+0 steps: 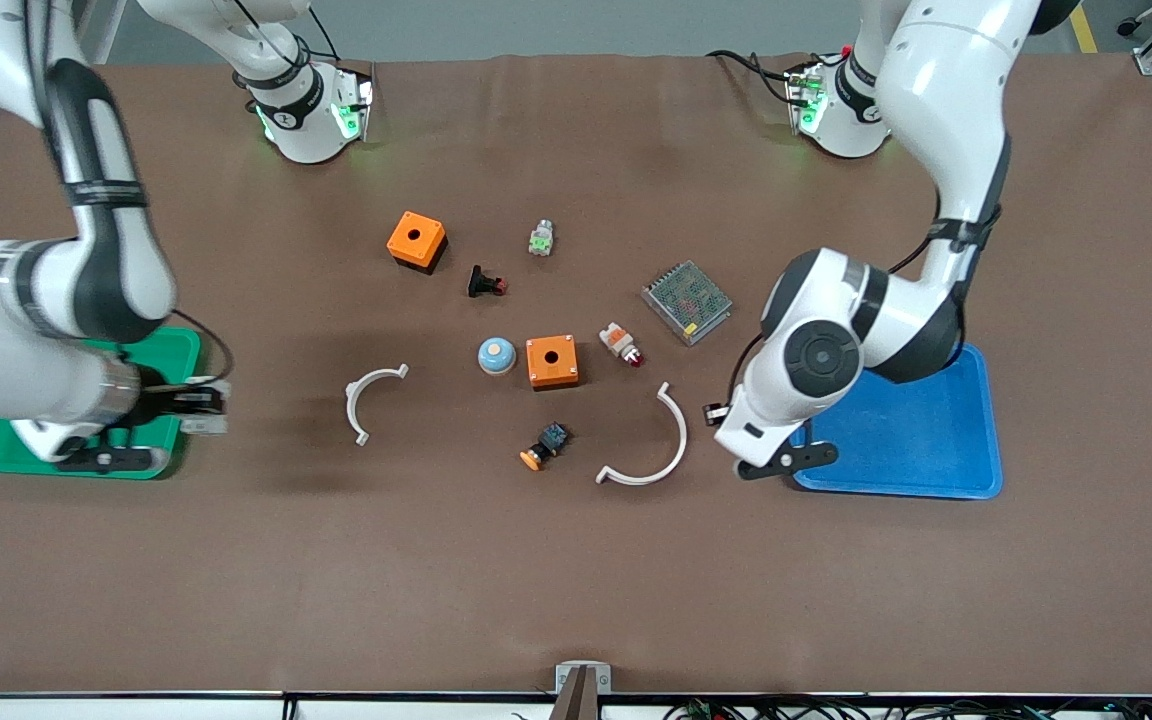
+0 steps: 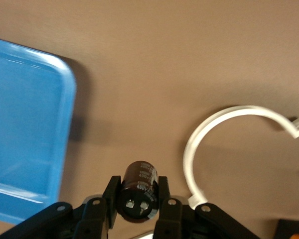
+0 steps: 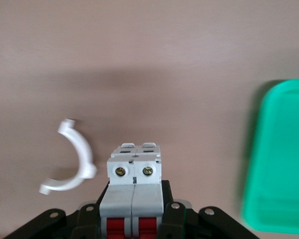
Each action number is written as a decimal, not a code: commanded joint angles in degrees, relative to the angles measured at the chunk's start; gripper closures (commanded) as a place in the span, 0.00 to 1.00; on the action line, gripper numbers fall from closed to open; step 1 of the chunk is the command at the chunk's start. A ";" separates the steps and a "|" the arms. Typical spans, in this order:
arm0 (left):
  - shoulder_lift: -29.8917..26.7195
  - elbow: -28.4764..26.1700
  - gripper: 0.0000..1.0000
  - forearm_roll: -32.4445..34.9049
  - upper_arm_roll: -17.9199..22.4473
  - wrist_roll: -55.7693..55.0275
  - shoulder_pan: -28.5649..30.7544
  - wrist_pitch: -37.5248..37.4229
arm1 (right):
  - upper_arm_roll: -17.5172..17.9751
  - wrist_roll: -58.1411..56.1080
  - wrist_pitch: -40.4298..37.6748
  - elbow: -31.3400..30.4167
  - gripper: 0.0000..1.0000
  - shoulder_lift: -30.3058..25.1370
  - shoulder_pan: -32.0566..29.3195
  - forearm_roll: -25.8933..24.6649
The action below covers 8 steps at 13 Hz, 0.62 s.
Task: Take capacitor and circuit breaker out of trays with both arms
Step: 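Carry the capacitor and breaker toward the white pipe clips with both grippers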
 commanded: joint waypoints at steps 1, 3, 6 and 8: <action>5.47 5.73 0.80 -0.01 0.21 -5.35 -2.57 1.62 | -0.76 13.05 4.30 -1.33 1.00 0.21 9.01 0.43; 8.63 8.62 0.80 -1.50 0.21 -8.95 -4.32 4.70 | -0.76 18.54 10.18 -2.91 1.00 2.14 13.68 0.52; 11.11 9.87 0.80 -2.30 0.12 -10.38 -6.08 6.65 | -0.76 20.73 17.31 -3.88 1.00 5.92 17.20 2.27; 12.60 9.78 0.78 -3.26 0.20 -10.38 -7.05 6.65 | -0.76 22.85 20.74 -3.79 1.00 8.64 18.36 2.37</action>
